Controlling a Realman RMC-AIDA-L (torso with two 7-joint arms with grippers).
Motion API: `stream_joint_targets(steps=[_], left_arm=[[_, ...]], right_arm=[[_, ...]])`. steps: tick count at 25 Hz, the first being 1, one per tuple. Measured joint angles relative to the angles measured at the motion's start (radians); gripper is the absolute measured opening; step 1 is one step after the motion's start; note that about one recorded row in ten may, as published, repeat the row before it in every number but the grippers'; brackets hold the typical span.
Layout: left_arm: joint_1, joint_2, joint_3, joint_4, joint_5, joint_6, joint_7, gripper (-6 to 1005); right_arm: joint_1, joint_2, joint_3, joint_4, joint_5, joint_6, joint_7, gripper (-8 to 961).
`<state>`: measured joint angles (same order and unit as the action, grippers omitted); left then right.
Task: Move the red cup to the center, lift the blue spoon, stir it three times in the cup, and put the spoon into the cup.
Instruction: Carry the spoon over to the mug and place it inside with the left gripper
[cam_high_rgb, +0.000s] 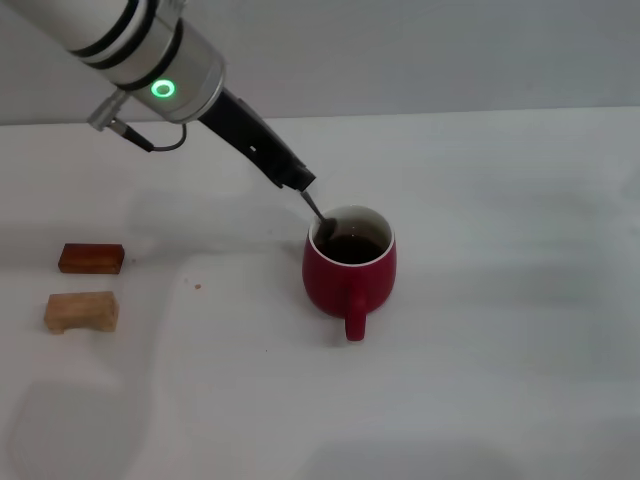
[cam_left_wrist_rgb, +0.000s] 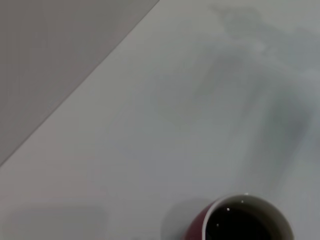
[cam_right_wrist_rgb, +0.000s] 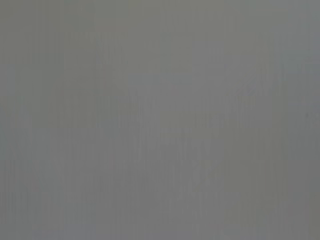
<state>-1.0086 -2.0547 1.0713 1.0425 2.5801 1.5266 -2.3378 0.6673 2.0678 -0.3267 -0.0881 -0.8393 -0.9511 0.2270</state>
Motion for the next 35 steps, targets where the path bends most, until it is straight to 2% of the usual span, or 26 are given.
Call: stream_joint_targets(steps=[9,17,25,35], left_arm=[[0.008,-0.003,0.007,0.023,0.004,0.077,0.001,186],[-0.004,-0.014,0.057,0.015,-0.035,0.070,0.003,193],[-0.009,-0.016,0.092,-0.010,-0.121,-0.003,0.032,200],[0.011,-0.009,0.071,-0.030,-0.112,-0.116,0.042,209]], right_arm=[[0.006,0.000,0.000,-0.003,0.000,0.000,0.000,-2],[0.009,-0.002,0.002,-0.006,0.002,0.000,0.000,-2],[0.005,-0.002,0.006,-0.003,0.004,0.001,0.000,-1],[-0.001,-0.002,0.006,0.001,0.005,0.002,0.000,-1]])
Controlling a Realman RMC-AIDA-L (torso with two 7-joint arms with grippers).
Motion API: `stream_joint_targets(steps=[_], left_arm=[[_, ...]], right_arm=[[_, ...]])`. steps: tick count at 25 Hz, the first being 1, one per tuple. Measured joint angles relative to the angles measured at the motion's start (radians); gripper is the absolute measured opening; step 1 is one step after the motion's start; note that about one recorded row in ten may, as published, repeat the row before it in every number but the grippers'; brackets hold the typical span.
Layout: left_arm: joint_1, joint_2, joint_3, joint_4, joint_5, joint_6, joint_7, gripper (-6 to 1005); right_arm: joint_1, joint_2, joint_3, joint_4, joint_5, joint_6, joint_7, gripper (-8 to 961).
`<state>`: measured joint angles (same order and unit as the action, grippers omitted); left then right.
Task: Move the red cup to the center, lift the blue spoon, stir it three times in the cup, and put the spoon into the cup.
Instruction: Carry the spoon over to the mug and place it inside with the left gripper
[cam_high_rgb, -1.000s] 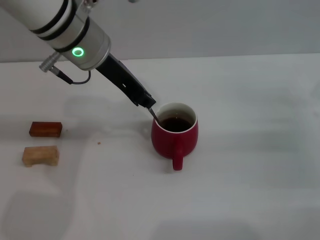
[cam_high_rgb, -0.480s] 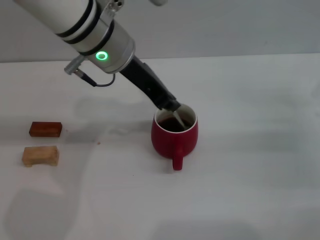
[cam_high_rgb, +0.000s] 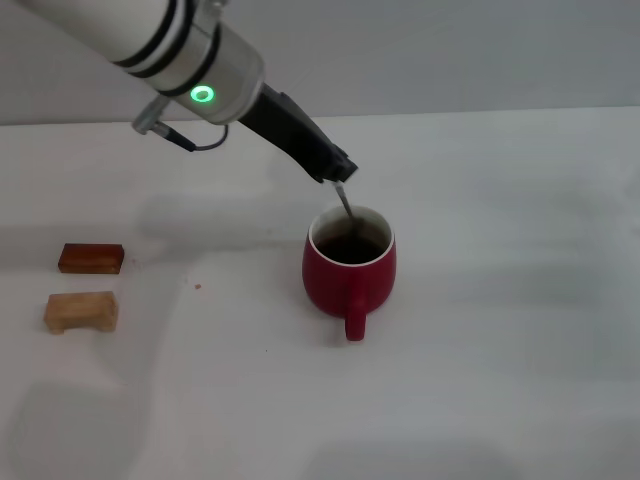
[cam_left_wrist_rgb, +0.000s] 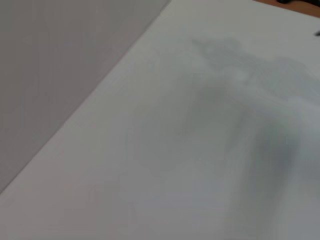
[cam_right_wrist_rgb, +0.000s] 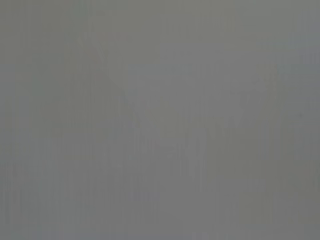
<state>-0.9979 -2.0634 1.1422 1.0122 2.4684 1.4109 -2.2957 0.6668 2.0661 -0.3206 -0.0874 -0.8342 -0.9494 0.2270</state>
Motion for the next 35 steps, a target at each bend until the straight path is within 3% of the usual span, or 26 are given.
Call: stream_joint_targets(steps=[5,18,35], left_arm=[[0.023,0.005,-0.046,0.005,0.019,0.005,-0.004,214],[0.055,0.001,-0.037,0.004,-0.031,0.084,-0.004,225],[0.090,-0.003,-0.025,-0.048,-0.113,-0.005,0.004,241]], right_arm=[[0.000,0.000,0.001,0.000,0.000,0.000,0.000,-1],[0.016,0.000,-0.005,-0.006,-0.006,0.014,0.000,-1],[0.013,0.000,-0.006,-0.003,-0.006,0.013,0.000,-2]])
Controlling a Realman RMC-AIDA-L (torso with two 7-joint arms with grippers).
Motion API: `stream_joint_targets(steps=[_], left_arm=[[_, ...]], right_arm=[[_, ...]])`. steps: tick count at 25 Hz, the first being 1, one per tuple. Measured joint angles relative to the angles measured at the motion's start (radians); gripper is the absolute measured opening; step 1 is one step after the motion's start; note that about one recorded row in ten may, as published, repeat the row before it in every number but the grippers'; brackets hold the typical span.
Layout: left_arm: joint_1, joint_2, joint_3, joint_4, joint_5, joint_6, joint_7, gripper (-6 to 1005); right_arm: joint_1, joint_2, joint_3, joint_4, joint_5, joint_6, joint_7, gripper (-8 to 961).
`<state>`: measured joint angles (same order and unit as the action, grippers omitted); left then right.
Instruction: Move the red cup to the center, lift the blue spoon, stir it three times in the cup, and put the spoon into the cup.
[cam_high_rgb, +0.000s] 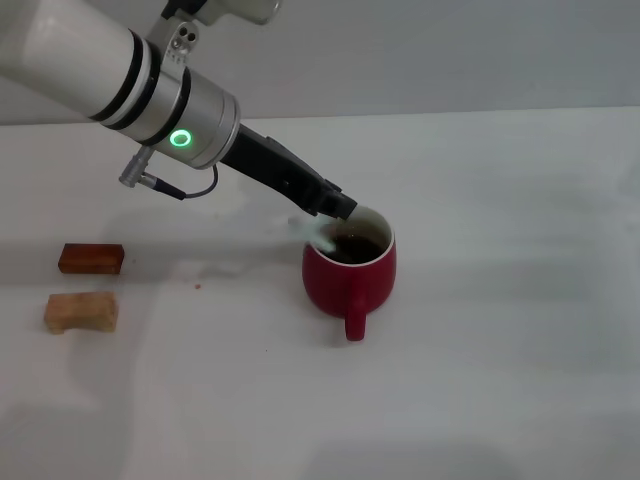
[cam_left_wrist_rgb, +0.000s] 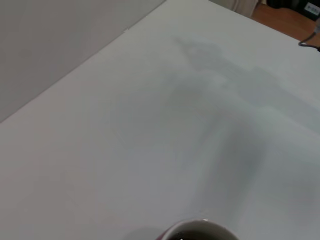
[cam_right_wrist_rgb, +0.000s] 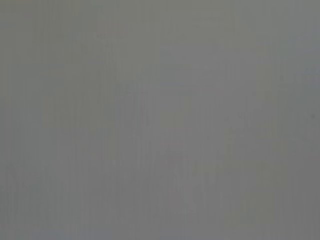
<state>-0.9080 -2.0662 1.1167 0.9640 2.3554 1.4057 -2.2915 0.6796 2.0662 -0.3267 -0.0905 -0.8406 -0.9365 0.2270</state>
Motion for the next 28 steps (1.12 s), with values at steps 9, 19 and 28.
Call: stream_joint_targets(steps=[9,19,28], left_arm=[[0.023,-0.002,0.006,0.005,-0.011,-0.071,-0.019,378],[0.219,0.001,-0.041,-0.038,-0.689,-0.318,0.492,712],[0.410,-0.004,-0.043,-0.442,-1.810,-0.280,1.542,765]], right_arm=[[0.003,0.000,0.000,-0.001,0.000,0.000,0.000,-2],[0.000,0.000,0.000,0.000,0.000,0.001,0.000,-2],[-0.012,0.003,0.010,0.003,0.007,0.001,0.000,-2]])
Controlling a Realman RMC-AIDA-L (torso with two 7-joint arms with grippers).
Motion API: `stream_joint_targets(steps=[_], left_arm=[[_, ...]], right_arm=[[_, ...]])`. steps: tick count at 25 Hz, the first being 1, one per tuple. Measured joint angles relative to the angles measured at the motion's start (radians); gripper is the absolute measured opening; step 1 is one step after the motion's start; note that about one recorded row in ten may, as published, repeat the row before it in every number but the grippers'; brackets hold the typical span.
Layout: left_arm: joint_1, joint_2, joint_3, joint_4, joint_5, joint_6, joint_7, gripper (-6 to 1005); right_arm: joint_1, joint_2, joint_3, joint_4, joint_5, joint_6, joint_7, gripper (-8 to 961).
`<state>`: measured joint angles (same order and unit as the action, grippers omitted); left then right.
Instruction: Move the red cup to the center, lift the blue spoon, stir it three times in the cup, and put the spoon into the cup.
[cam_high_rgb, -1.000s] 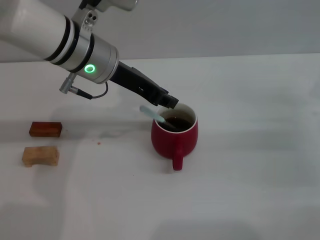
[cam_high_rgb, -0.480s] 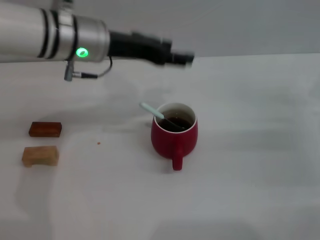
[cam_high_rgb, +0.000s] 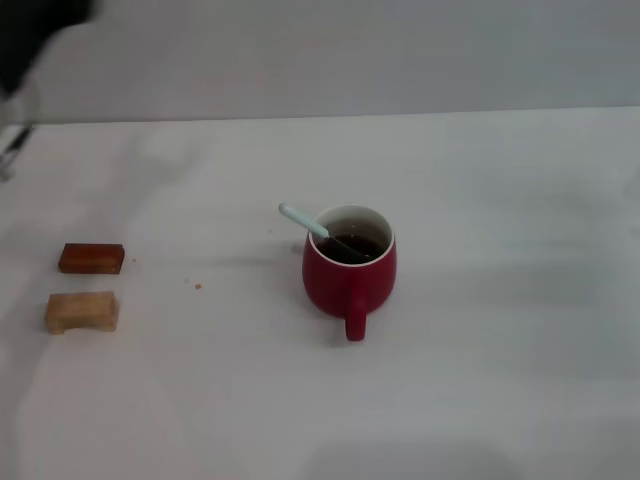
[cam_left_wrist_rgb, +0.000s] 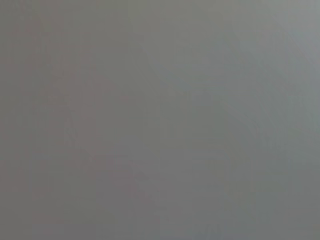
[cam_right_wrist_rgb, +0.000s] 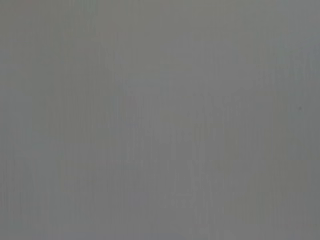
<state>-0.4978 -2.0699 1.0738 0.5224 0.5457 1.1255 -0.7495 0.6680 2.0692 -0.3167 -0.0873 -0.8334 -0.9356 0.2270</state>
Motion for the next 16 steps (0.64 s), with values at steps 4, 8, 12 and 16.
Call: stream_joint_targets(steps=[4,8,12,16], left_arm=[[0.025,0.000,-0.001,-0.235,-0.364,0.190,0.278,765],[0.088,0.001,-0.004,-0.287,-0.491,0.252,0.357,765],[0.136,0.002,-0.006,-0.288,-0.533,0.280,0.355,765],[0.151,0.001,-0.006,-0.304,-0.555,0.301,0.344,765]], right_arm=[[-0.004,0.001,0.003,0.000,0.001,0.000,0.000,-1],[-0.005,0.001,0.003,0.000,0.002,0.000,0.000,-1],[-0.005,0.002,0.004,0.000,0.002,0.000,0.000,-1],[0.005,0.001,0.001,0.000,0.002,0.005,0.000,-1]])
